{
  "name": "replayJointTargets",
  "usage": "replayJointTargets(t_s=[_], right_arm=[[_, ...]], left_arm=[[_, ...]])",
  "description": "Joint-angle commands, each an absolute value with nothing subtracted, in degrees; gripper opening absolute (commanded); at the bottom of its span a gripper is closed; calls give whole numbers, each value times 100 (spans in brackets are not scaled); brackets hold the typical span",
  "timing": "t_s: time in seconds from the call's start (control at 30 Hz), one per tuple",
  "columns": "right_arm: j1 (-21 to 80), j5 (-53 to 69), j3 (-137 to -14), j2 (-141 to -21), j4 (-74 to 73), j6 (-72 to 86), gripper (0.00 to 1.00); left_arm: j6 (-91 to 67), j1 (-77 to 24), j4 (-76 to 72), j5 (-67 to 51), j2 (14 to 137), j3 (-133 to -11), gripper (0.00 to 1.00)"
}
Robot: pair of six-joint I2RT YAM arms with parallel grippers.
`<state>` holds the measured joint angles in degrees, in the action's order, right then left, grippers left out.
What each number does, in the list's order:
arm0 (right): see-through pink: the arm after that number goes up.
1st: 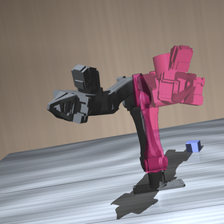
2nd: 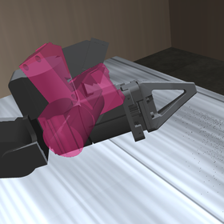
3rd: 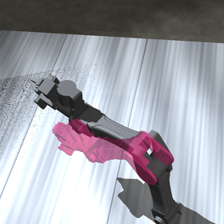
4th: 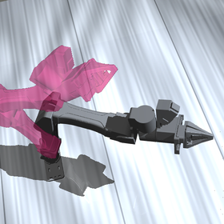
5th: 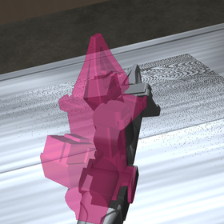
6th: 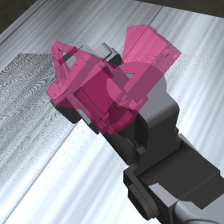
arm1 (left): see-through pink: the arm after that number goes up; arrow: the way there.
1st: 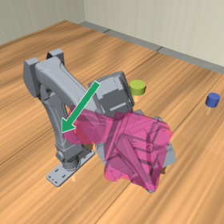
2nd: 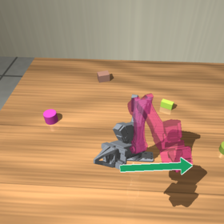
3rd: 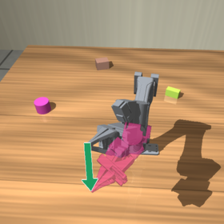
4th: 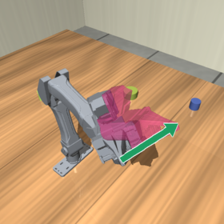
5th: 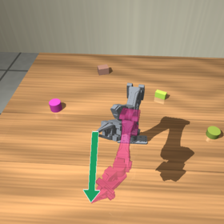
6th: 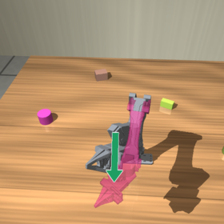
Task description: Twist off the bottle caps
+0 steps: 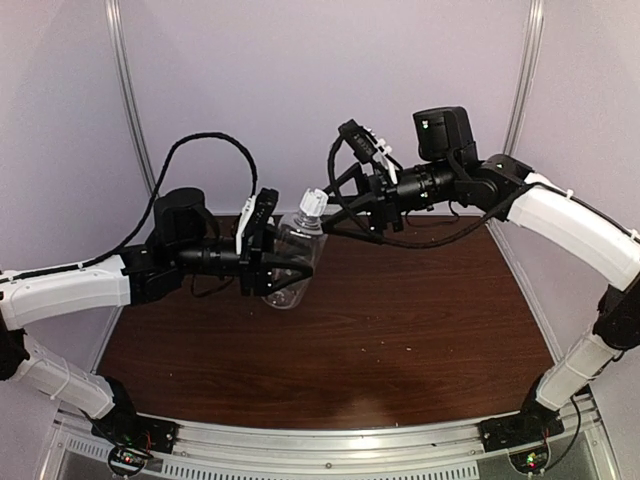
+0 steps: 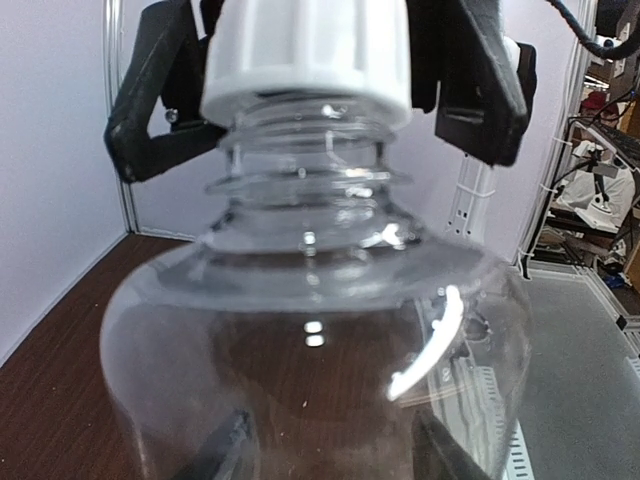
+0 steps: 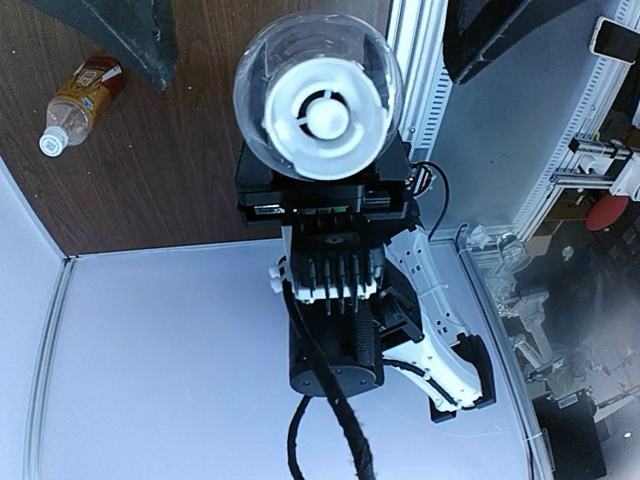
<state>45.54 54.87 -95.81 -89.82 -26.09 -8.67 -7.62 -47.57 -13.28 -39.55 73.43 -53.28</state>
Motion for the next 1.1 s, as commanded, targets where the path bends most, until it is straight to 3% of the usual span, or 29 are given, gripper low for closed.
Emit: replayJointTargets(t_s=[0.0, 0.3, 0.6, 0.73, 1.07], right_arm=[[4664, 4765, -9289, -8412, -1852, -44, 94], [5055, 2154, -9423, -8498, -1696, 1849, 96], [5367, 1575, -9679, -8938, -1853, 2283, 96], [5412, 1603, -9688, -9013, -1851, 2311, 85], [5449, 2003, -9505, -8975, -1555, 2310, 45]], left_arm=[[-586, -4720, -1356, -3454, 7251, -5519, 26], [-536, -4720, -1073, -2877, 7320, -5593, 26], [-519, -4718, -913, -2528, 7274, -5630, 26], [-501, -4720, -866, -2419, 7245, -5634, 26], [-483, -4720, -825, -2284, 7225, -5642, 26]])
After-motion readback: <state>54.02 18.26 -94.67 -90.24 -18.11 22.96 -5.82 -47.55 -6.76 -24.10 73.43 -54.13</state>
